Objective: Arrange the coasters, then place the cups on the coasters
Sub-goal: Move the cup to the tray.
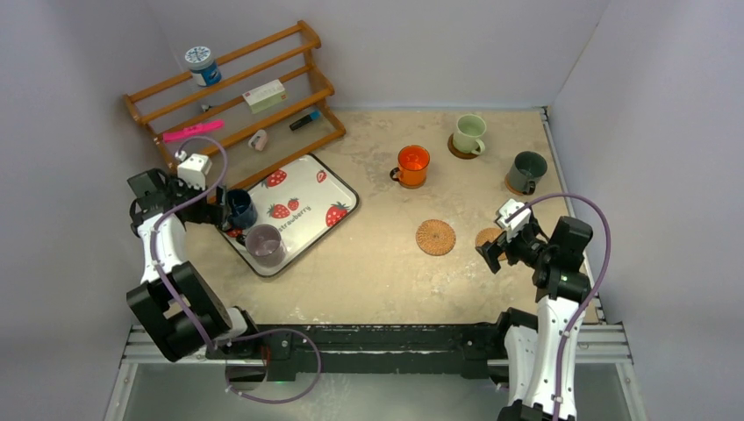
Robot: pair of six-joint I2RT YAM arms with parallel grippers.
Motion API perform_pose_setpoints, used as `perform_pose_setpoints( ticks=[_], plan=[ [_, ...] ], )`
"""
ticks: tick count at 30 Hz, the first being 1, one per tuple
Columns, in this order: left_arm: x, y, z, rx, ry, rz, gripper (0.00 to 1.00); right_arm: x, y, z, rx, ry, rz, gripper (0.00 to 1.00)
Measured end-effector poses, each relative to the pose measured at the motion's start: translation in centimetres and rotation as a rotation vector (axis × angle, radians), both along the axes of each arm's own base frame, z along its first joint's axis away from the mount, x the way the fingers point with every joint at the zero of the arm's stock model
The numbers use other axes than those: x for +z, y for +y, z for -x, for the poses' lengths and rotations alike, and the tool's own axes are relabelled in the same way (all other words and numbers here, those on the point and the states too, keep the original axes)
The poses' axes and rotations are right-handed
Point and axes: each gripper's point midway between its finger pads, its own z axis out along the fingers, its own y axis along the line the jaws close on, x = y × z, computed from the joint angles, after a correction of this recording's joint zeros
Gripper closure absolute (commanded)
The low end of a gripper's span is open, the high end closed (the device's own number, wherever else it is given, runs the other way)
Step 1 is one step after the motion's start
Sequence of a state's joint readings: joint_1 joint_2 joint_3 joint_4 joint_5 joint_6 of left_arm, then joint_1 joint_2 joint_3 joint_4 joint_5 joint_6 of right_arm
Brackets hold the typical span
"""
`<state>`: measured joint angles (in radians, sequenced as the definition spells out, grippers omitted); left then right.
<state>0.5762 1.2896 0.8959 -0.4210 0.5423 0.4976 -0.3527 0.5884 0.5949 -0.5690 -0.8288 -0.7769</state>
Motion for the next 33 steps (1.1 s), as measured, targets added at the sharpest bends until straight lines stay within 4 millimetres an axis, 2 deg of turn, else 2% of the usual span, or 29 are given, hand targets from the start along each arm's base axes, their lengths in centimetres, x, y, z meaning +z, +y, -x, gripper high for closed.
perform_pose_setpoints(
  ticks=[6, 13, 21, 25, 30, 33],
  plan=[
    [-2.1, -0.4, 0.2, -0.077, 0.046, 0.013, 0.00, 0.1, 0.0, -0.1, -0.002, -0.003, -0.001, 0.01],
    [-4.3, -1.9, -0.1, -0.182, 0.067, 0.089, 0.00, 0.2, 0.0, 0.0, -0.003, -0.011, 0.001, 0.01],
    [-4.1, -3.2, -0.7, -0.268, 0.049, 0.113, 0.00, 0.3, 0.1, 0.1, -0.002, -0.023, 0.005, 0.01],
    [-4.2, -5.1, -1.4, -0.328, 0.056, 0.106, 0.00, 0.4, 0.1, 0.2, -0.002, -0.031, 0.009, 0.01],
    [-4.1, -8.6, -2.4, -0.430, 0.049, 0.094, 0.00, 0.5, 0.1, 0.3, 0.000, -0.038, 0.013, 0.01],
    [-3.9, -9.4, -2.8, -0.445, 0.048, 0.103, 0.00, 0.4, 0.1, 0.3, 0.001, -0.039, 0.015, 0.01]
  ],
)
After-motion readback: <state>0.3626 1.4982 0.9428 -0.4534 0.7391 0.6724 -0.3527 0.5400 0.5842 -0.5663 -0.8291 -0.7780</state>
